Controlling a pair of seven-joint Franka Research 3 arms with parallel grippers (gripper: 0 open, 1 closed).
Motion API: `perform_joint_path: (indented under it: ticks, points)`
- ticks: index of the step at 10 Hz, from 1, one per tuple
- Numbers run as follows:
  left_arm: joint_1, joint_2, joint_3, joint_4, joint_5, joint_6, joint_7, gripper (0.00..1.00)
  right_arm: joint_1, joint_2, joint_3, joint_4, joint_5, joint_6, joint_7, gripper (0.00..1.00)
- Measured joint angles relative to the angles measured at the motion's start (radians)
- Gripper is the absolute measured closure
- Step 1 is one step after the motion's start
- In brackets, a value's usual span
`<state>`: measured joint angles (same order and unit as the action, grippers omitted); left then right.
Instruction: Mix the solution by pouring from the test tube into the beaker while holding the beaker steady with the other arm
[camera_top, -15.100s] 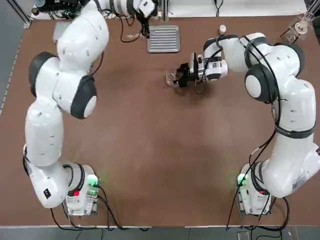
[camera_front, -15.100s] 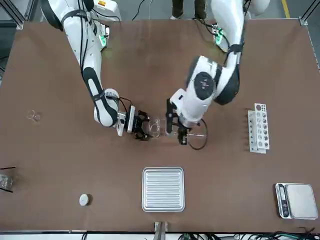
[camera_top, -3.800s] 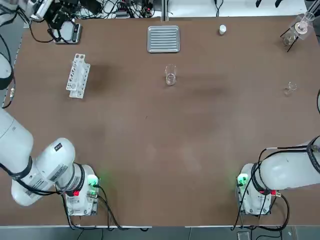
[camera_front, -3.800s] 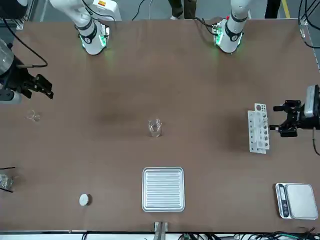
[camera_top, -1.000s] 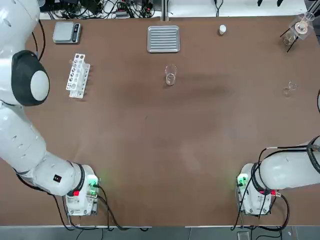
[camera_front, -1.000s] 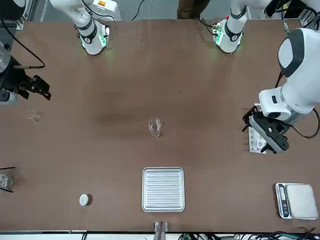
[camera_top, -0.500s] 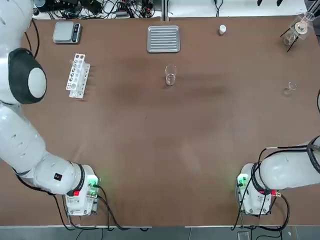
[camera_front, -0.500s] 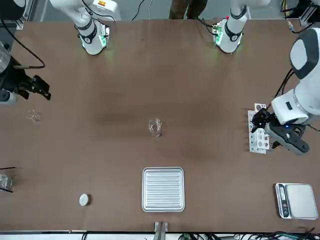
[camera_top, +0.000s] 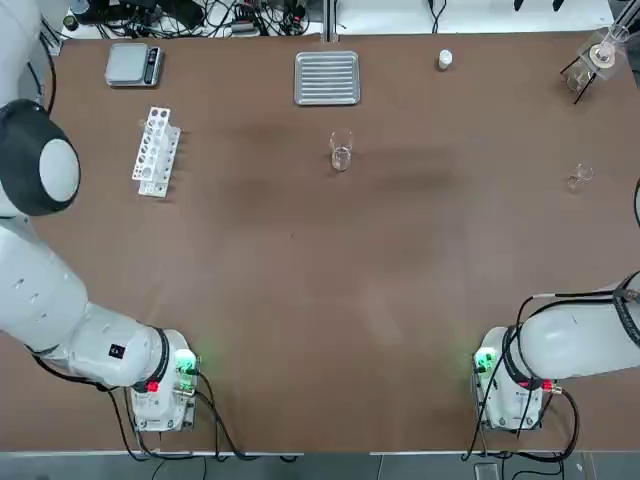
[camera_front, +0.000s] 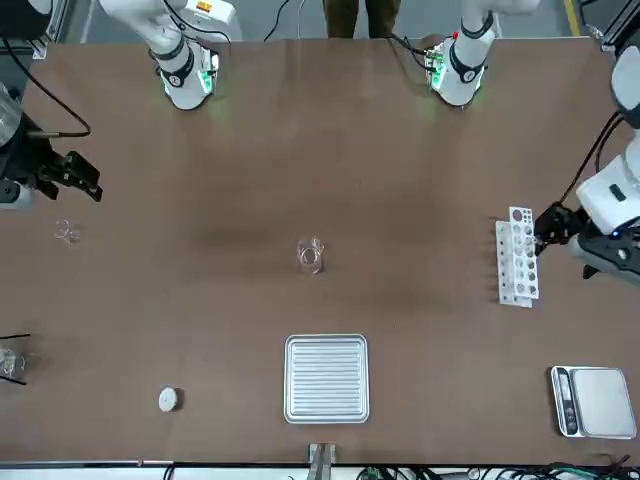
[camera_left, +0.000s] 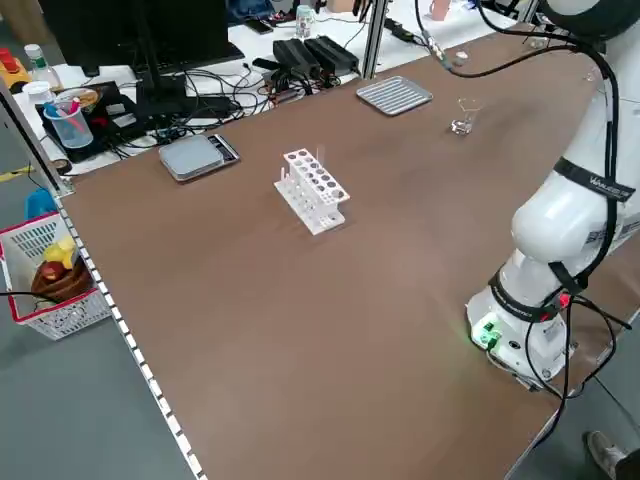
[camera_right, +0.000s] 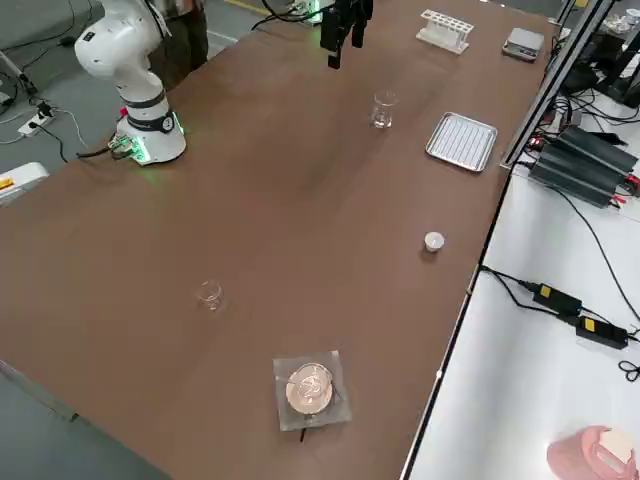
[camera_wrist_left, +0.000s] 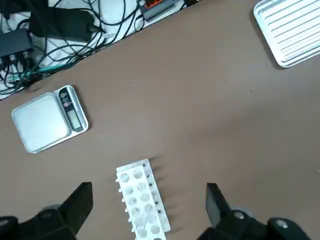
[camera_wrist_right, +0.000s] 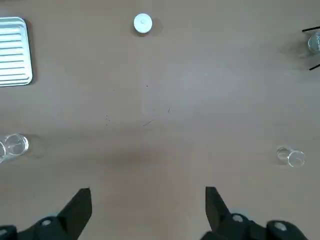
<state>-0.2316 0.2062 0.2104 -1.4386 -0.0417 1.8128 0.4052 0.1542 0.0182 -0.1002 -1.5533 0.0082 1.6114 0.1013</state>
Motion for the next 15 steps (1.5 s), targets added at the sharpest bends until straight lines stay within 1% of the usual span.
perform_joint_path:
  ticks: [2, 5, 8, 13, 15]
  points:
    - [0.052, -0.022, -0.008, 0.000, -0.054, -0.070, -0.007, 0.00, 0.000, 0.000, 0.000, -0.001, 0.000, 0.000, 0.000, 0.00]
    - [0.074, -0.055, -0.007, 0.001, -0.059, -0.173, -0.120, 0.00, 0.000, 0.000, 0.001, -0.003, 0.000, 0.000, 0.000, 0.00]
    - [0.088, -0.061, -0.011, 0.001, -0.041, -0.186, -0.154, 0.00, 0.000, 0.000, 0.001, -0.003, 0.000, 0.000, 0.000, 0.00]
    - [0.087, -0.074, -0.021, -0.002, -0.037, -0.194, -0.372, 0.00, 0.000, 0.000, 0.001, -0.003, 0.000, 0.000, 0.000, 0.00]
    - [0.087, -0.088, -0.029, -0.001, -0.037, -0.202, -0.409, 0.00, 0.000, 0.000, 0.000, -0.003, 0.000, 0.000, 0.000, 0.00]
